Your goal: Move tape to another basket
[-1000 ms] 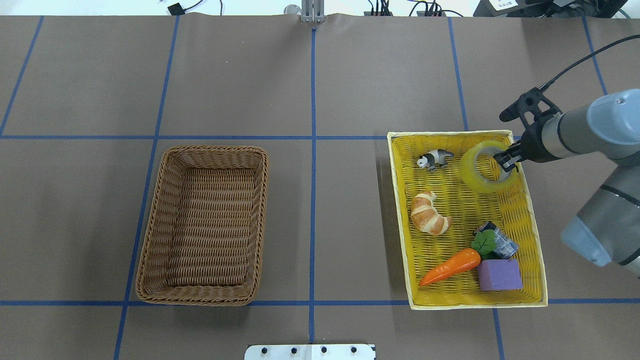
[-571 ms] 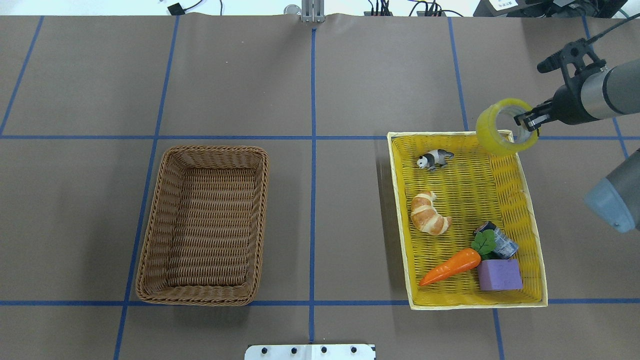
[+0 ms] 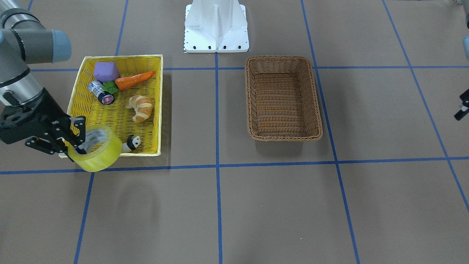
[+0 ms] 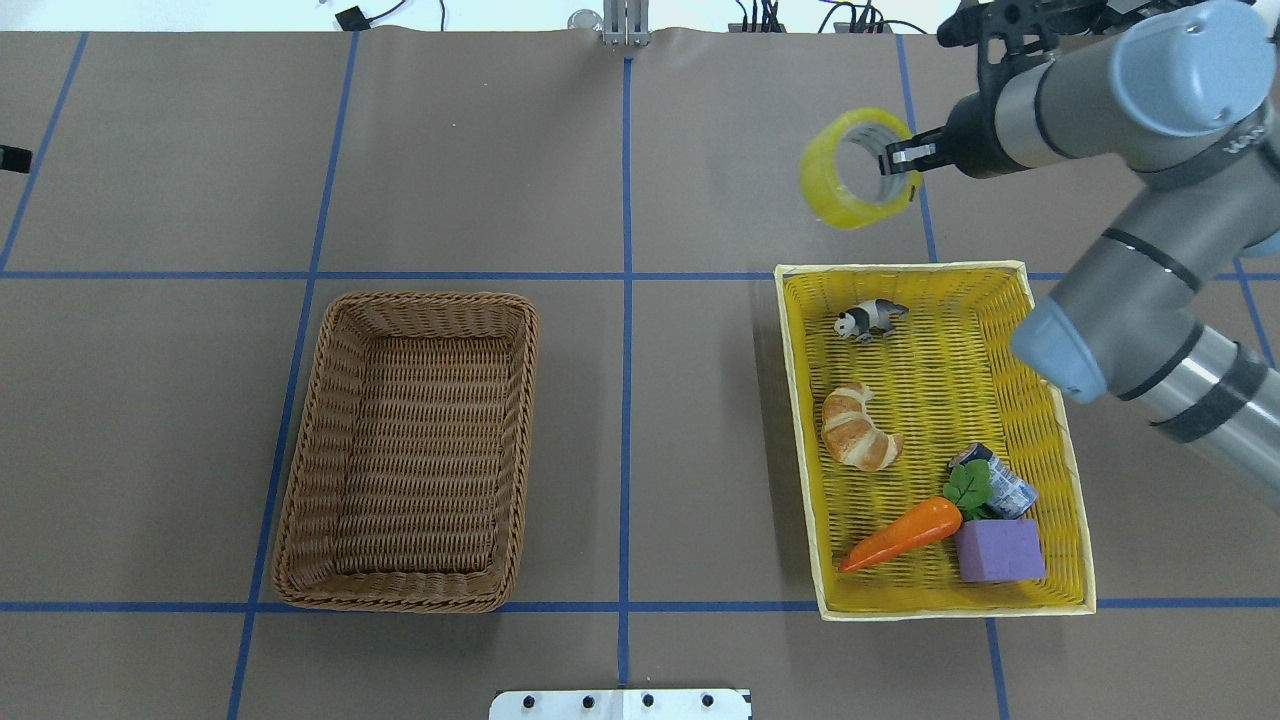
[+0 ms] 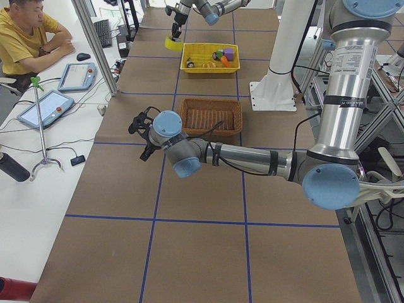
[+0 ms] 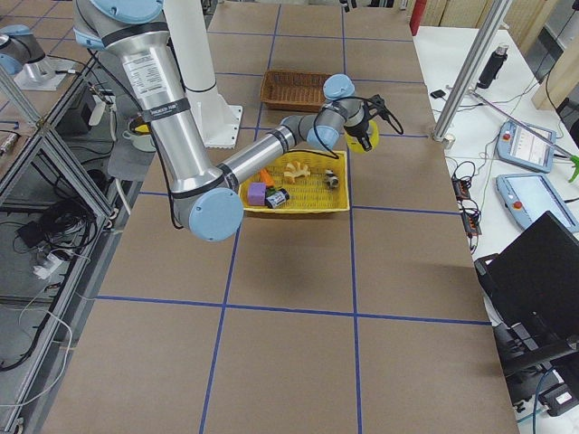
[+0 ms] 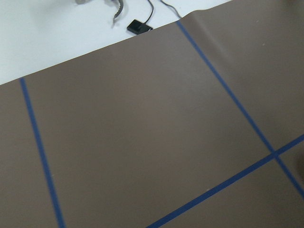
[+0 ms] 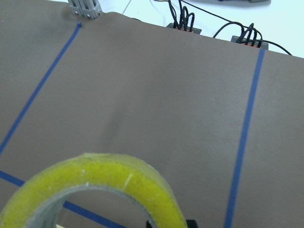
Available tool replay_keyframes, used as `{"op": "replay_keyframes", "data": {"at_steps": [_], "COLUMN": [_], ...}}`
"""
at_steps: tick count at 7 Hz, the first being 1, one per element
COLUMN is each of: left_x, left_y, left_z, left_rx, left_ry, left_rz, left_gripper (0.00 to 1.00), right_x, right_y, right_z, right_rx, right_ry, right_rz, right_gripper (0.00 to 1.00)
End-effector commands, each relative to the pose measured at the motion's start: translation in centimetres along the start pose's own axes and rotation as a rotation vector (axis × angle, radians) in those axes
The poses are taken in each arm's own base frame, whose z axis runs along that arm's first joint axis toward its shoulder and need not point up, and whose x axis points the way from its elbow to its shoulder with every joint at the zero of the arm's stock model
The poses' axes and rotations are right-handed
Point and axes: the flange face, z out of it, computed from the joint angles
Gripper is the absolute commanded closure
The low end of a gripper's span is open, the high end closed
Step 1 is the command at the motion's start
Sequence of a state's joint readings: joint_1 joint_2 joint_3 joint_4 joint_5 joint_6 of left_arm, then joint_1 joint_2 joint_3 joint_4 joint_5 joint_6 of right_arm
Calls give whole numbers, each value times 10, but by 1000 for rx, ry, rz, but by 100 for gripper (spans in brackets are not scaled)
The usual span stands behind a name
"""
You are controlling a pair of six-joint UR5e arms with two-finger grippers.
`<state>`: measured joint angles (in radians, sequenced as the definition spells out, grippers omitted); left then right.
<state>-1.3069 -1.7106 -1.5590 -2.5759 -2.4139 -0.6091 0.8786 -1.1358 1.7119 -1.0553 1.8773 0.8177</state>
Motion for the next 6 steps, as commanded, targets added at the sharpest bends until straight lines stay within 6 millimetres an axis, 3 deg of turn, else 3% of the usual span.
{"op": "replay_keyframes", "data": {"at_steps": [1,2,4,6], "left_x": [90,135,210,252], "left_y": [-35,-48,-54,-63], "left_z": [34,52,81,90], "left_rx": [54,59,50,52], "left_ry": [195,285,426,501], "left_rz": [-98,-51,63,44], "left_gripper": [1,1,1,1], "right_x": [-119,-154,-182,-203], "right_y": [-3,5,35,53], "right_z": [10,11,24,30], "right_rx": [118,181,257,278], "right_ry": [-59,-92,-283,-298], "right_rz": [129,125,97,95], "right_gripper": [100,100,100,100]}}
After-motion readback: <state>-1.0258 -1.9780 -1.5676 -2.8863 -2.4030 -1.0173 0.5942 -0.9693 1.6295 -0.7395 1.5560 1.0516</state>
